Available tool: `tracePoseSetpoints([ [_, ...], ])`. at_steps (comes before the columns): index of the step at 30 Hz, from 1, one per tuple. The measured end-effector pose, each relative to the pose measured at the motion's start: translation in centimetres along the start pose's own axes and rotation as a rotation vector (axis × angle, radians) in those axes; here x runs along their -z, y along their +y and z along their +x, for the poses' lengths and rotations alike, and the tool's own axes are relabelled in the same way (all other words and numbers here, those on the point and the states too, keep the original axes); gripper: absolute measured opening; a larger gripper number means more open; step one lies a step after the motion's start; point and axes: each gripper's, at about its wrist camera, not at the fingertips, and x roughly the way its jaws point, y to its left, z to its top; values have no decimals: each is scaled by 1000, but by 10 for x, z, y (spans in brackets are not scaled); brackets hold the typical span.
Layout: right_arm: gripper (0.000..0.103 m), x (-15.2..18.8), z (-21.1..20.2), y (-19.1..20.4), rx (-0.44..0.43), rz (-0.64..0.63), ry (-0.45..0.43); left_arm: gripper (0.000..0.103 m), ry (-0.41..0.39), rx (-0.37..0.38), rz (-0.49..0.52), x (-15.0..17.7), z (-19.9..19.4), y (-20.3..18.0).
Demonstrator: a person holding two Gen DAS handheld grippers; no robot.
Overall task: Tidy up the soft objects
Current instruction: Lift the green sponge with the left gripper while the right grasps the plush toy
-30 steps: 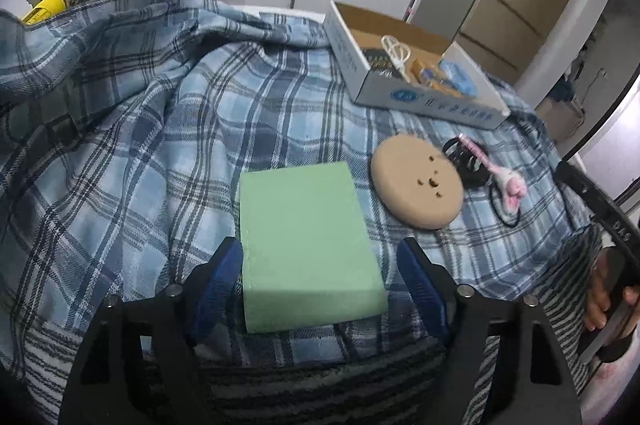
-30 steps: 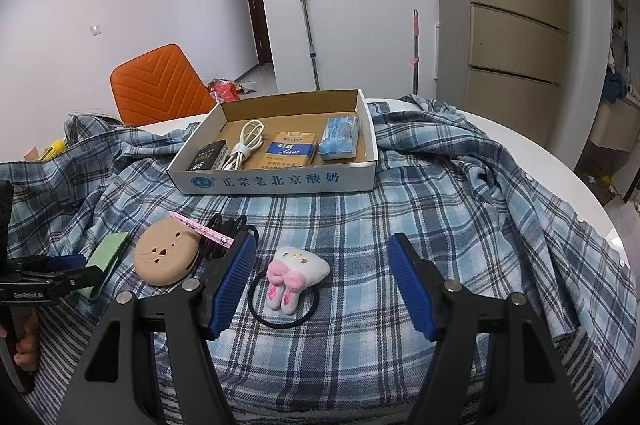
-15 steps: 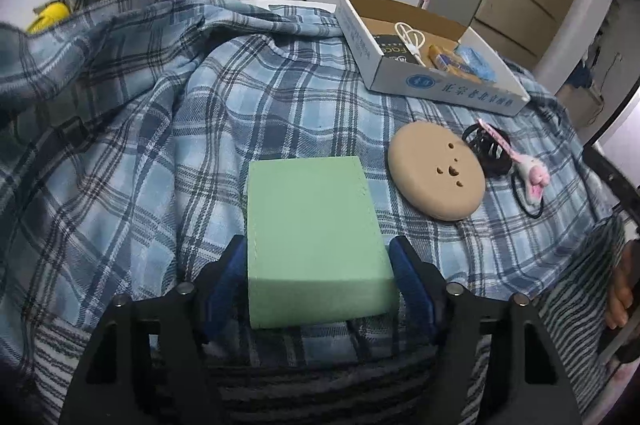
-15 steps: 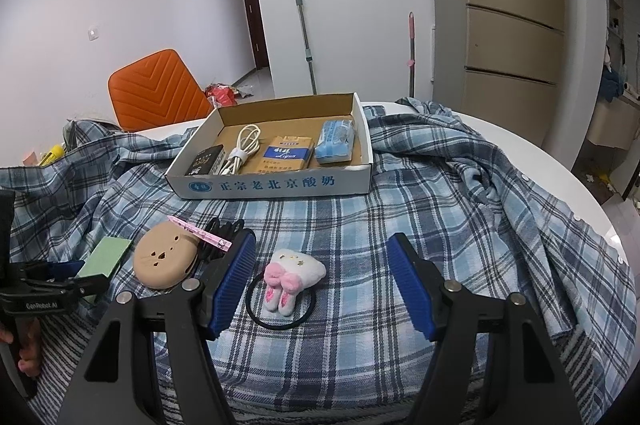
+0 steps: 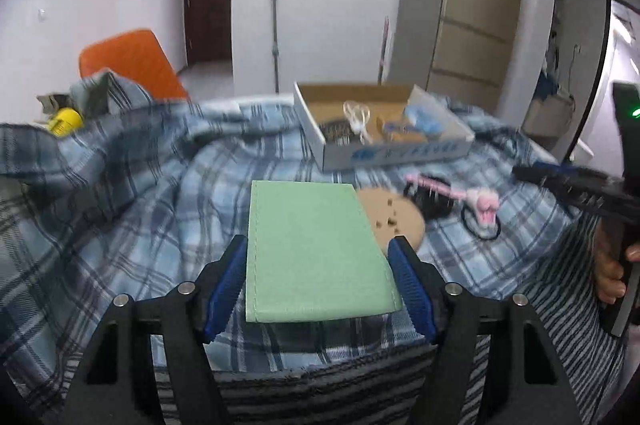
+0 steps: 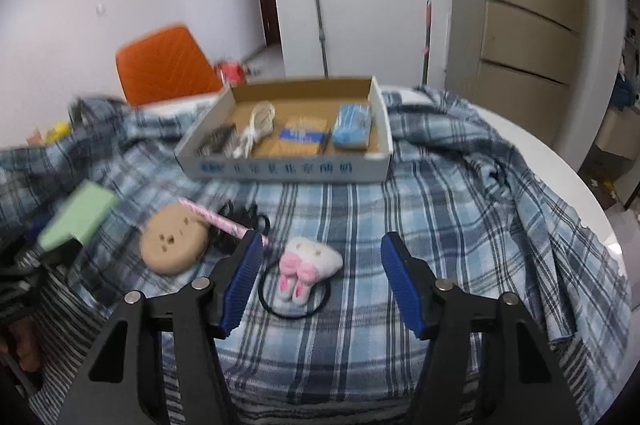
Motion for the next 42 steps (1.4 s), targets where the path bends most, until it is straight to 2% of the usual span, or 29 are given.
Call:
tracePoseSetpoints([
  [5,57,-5,12,7,-37,-5,86,73,-63,-5,-54,-4,-11,10],
  [11,50,-11,37,10,10,-7,163,73,-98,-37,-56,-4,-16,10],
  [21,46,0,65,11,20,-28,251,73,-89,-31,-68,-4,-14,12],
  [26,35,2,70,15,31,-59,270,73,-89,-21,-79,-3,-14,14],
  [32,31,2,59,20,39,-84,218,73,-97,-14,-78,-3,-16,14],
  [35,31,0,38,20,64,-83,104,73,-114,-15,-78,-4,-21,14],
  [38,31,0,15,22,57,-89,-1,73,-170,-16,-74,-4,-32,14],
  [41,31,-1,-6,26,75,-87,-61,73,-211,-42,-62,-9,-44,9],
  [42,31,-4,-16,28,69,-88,-83,65,-236,-43,-58,-12,-53,6],
])
